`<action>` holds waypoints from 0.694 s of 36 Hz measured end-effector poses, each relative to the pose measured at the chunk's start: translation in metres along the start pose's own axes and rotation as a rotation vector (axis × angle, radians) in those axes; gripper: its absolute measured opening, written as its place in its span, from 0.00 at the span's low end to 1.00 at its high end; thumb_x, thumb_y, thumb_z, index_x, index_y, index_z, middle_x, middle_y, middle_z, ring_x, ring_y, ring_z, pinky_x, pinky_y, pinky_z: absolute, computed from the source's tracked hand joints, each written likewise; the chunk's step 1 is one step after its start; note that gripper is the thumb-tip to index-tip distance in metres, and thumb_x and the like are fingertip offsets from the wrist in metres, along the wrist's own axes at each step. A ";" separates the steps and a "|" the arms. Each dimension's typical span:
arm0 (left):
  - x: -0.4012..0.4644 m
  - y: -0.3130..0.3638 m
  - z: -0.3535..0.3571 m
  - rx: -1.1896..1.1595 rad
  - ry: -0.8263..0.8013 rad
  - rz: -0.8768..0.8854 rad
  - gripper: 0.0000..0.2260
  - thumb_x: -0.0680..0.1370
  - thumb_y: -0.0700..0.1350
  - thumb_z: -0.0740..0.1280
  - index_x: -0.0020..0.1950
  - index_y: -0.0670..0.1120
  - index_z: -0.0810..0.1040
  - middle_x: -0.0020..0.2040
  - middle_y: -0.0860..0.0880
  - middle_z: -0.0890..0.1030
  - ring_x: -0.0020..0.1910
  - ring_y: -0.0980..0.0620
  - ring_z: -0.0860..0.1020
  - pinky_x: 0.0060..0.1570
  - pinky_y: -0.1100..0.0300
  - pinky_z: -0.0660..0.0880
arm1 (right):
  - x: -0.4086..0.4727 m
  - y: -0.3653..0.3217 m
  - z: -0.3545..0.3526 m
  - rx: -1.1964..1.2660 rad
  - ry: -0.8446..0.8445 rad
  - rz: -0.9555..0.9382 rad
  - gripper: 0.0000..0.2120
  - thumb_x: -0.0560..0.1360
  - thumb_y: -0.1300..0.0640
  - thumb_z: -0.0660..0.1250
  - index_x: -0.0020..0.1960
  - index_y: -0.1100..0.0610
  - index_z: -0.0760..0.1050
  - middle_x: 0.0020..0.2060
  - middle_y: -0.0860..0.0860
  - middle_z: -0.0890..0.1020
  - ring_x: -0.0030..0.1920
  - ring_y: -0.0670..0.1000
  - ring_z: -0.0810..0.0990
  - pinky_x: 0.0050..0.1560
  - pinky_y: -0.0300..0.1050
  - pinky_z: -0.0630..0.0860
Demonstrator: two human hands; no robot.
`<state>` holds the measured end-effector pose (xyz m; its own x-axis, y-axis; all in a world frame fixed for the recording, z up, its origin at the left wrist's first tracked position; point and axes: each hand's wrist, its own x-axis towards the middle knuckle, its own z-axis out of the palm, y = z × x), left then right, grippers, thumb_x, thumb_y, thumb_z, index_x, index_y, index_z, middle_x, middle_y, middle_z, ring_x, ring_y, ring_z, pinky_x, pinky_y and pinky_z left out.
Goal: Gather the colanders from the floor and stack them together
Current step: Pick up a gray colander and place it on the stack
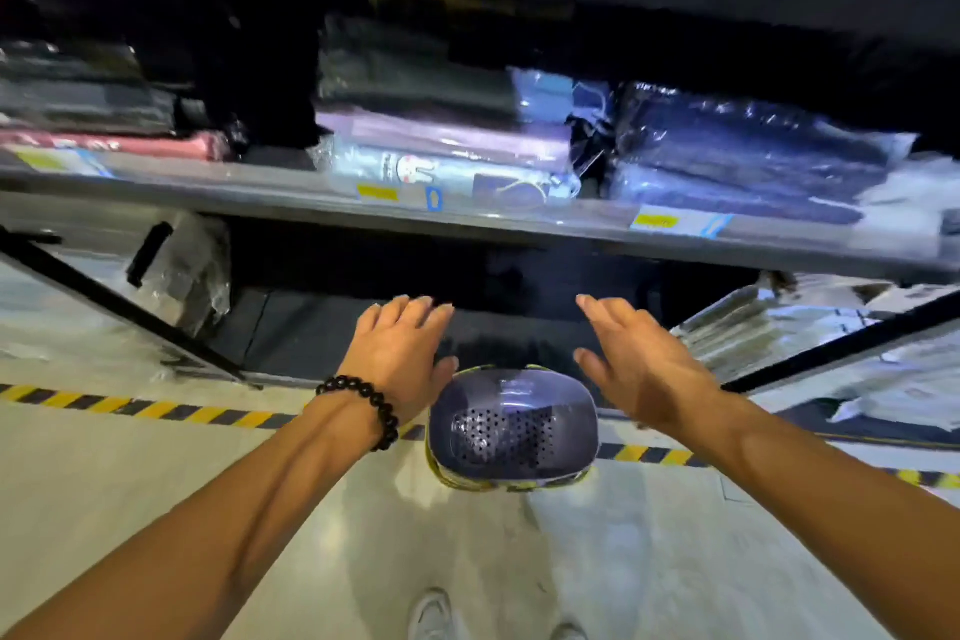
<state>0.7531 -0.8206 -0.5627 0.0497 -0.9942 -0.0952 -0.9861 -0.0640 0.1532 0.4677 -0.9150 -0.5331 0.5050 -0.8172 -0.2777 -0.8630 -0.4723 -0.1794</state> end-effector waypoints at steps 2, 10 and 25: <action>-0.006 0.009 -0.039 -0.001 0.021 0.011 0.31 0.76 0.61 0.62 0.77 0.55 0.62 0.76 0.50 0.66 0.75 0.43 0.61 0.73 0.44 0.57 | -0.018 -0.012 -0.036 -0.041 0.039 -0.033 0.33 0.82 0.42 0.58 0.81 0.52 0.50 0.74 0.52 0.65 0.66 0.62 0.70 0.62 0.58 0.73; -0.035 0.033 -0.177 0.141 0.100 0.207 0.31 0.79 0.63 0.54 0.80 0.53 0.57 0.77 0.48 0.64 0.75 0.43 0.61 0.73 0.45 0.57 | -0.080 -0.049 -0.165 -0.147 0.210 -0.079 0.33 0.83 0.42 0.56 0.82 0.54 0.49 0.77 0.53 0.63 0.72 0.60 0.66 0.66 0.58 0.71; -0.098 0.090 -0.284 0.217 0.282 0.161 0.32 0.79 0.64 0.57 0.80 0.52 0.58 0.75 0.49 0.69 0.73 0.45 0.66 0.71 0.47 0.63 | -0.161 -0.041 -0.263 -0.157 0.372 -0.154 0.32 0.83 0.42 0.55 0.82 0.54 0.50 0.75 0.52 0.65 0.69 0.59 0.68 0.66 0.57 0.71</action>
<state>0.7040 -0.7533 -0.2603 -0.0971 -0.9766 0.1920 -0.9939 0.0849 -0.0707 0.4177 -0.8507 -0.2326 0.6133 -0.7828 0.1051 -0.7841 -0.6194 -0.0387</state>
